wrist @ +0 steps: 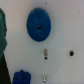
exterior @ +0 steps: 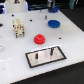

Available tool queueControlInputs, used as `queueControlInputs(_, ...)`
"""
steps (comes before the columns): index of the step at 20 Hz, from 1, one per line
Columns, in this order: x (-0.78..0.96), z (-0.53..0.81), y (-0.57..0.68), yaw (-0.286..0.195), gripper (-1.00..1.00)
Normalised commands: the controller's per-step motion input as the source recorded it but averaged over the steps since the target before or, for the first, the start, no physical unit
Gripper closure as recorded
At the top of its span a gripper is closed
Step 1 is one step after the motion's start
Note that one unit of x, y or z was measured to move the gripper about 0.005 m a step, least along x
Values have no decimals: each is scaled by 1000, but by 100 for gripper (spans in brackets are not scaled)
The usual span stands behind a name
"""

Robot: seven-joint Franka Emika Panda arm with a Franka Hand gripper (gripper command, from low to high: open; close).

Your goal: Insert the blue gear onto the right peg, followed by the red gear

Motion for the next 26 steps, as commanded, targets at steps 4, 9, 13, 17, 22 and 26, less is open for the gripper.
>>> queueControlInputs(4, -435, -489, 222, 0, -100)
queueControlInputs(9, -364, -531, 92, 0, -100)
queueControlInputs(13, -321, -519, 64, 0, -100)
queueControlInputs(17, -291, -492, 99, 0, -100)
queueControlInputs(22, -383, -436, 92, 0, -100)
queueControlInputs(26, -452, -277, 8, 0, -100)
